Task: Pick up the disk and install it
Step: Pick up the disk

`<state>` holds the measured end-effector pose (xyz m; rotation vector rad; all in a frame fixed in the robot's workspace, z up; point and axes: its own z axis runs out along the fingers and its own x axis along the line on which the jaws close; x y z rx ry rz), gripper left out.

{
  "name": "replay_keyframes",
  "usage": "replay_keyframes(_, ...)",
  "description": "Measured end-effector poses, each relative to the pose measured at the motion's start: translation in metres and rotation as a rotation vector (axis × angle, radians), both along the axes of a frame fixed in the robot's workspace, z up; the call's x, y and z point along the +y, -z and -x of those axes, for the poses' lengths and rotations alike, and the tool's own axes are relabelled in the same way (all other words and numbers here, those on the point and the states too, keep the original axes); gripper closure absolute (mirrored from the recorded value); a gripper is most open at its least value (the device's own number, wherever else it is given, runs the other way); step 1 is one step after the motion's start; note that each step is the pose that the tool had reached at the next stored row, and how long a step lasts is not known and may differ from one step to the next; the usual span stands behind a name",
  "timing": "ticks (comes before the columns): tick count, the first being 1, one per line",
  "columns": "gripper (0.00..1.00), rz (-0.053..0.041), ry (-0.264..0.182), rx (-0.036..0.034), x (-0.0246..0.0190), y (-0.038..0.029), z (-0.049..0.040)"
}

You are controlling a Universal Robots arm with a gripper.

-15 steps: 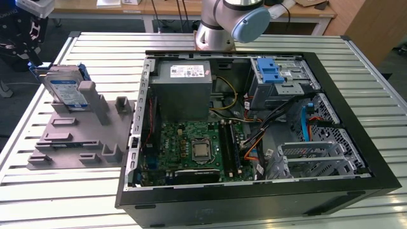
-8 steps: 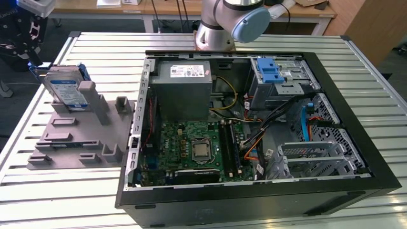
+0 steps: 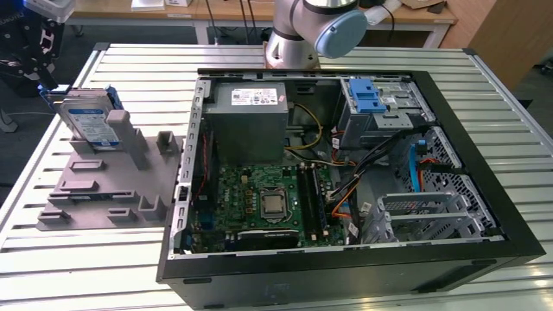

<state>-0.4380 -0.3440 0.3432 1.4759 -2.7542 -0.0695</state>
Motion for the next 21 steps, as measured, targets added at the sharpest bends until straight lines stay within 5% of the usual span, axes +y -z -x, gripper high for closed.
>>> replay_keyframes(11, 0.89, 0.0000, -0.004, 0.0000, 0.0000, 0.0000, 0.0000)
replay_keyframes(21, 0.89, -0.0018, -0.129, -0.0029, 0.0012, 0.0015, 0.0000)
